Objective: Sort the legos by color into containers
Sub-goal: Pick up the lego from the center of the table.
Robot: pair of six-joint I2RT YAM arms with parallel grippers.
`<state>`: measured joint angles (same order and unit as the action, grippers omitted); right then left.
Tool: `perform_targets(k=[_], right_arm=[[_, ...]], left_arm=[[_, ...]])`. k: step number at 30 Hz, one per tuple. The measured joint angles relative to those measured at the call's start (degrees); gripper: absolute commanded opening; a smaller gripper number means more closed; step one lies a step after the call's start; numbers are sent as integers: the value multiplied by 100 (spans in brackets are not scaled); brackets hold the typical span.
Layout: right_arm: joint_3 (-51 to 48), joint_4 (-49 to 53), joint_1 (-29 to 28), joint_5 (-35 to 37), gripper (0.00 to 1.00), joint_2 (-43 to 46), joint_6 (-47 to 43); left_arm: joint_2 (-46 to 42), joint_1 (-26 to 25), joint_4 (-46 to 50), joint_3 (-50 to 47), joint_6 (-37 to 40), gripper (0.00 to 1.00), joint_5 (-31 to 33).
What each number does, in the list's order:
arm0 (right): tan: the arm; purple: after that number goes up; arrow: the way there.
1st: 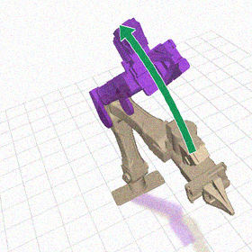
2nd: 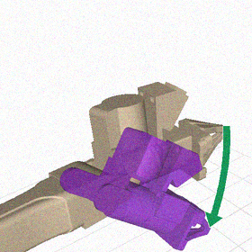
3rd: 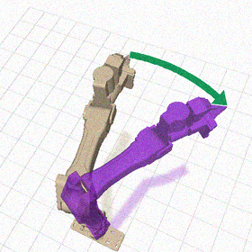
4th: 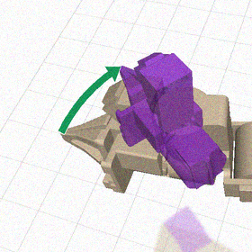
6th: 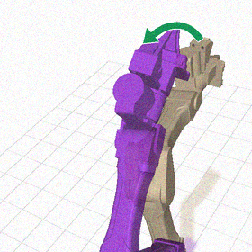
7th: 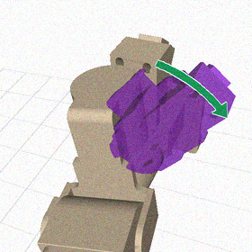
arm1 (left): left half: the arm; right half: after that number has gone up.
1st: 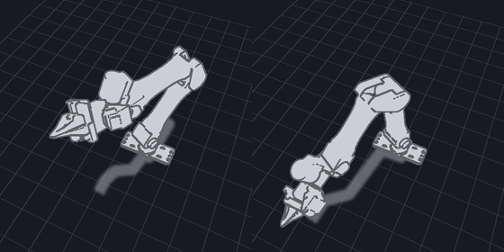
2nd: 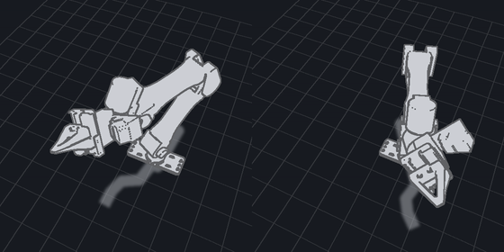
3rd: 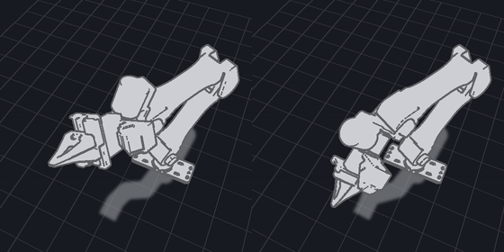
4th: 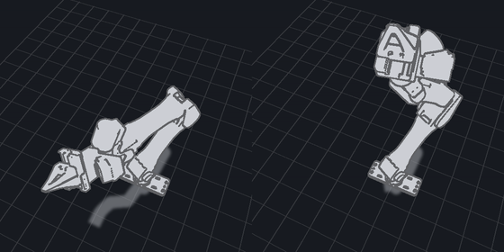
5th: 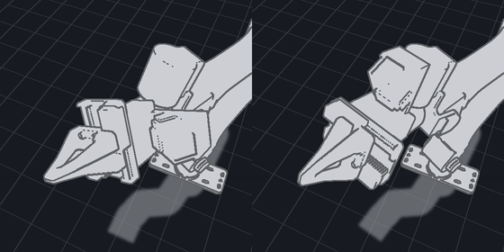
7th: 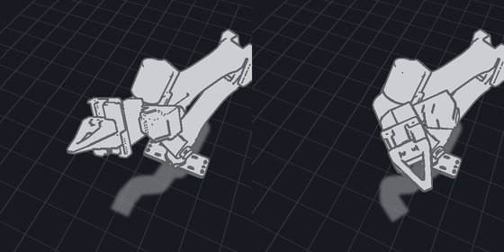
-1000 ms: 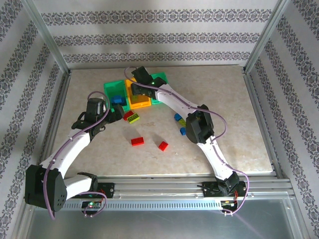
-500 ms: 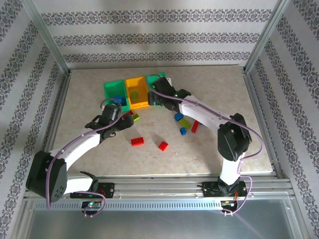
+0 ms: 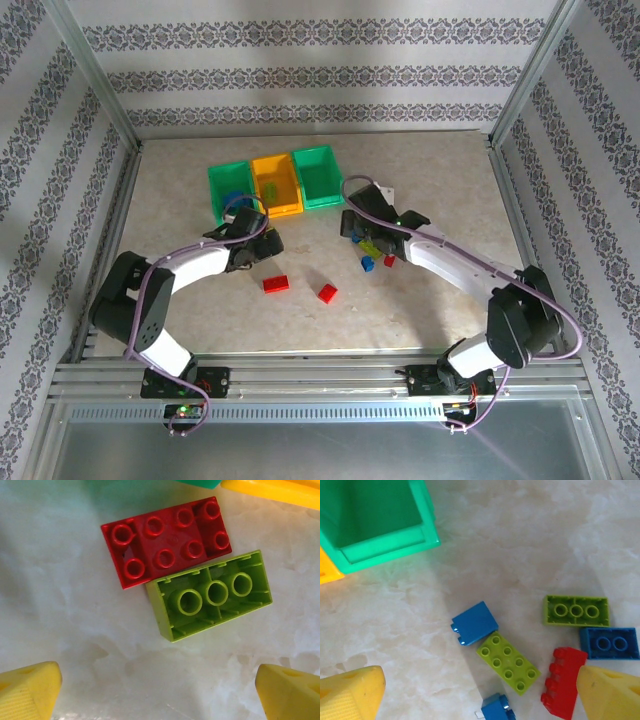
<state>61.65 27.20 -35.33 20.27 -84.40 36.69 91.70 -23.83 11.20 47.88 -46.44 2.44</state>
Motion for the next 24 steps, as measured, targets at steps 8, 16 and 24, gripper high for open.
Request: perform_targets(k=[8, 16, 24], right_arm=[[-442, 81, 0, 81, 98, 256, 251], [-562, 79, 0, 210, 98, 629, 264], [-772, 83, 74, 308, 98, 876, 262]], left_arm=[[586, -164, 118, 691, -289, 100, 470], [1049, -387, 398, 1325, -638, 100, 1073], [1456, -393, 640, 1591, -962, 98, 1338]])
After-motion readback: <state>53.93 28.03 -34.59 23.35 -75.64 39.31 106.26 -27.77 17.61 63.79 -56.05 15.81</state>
